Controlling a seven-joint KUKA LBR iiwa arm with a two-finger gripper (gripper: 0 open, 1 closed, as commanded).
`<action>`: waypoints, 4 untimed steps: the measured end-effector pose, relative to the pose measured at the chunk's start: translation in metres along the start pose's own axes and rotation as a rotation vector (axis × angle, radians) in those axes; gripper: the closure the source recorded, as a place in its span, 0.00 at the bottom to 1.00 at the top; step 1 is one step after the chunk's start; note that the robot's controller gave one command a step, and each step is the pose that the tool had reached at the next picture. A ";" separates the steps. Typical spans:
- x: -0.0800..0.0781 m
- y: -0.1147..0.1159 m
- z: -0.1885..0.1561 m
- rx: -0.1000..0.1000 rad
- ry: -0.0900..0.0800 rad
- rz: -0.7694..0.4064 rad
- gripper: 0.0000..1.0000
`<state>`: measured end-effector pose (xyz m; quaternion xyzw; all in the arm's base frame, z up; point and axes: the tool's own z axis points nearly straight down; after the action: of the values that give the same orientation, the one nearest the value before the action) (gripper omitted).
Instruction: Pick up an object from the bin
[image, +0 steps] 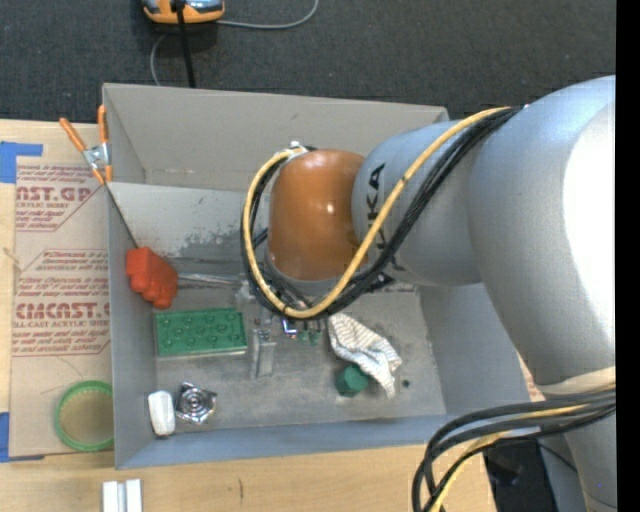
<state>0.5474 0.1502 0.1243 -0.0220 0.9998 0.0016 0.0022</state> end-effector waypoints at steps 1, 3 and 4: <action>-0.001 0.024 0.033 0.002 0.004 0.018 0.00; -0.035 0.039 0.049 -0.002 -0.013 0.041 1.00; -0.033 0.040 0.049 -0.001 -0.013 0.046 1.00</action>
Offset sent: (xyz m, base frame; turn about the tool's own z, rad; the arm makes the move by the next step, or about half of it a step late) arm 0.0397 0.0329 -0.0543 -0.0208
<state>0.5784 0.1913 0.0752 0.0010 1.0000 0.0024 0.0084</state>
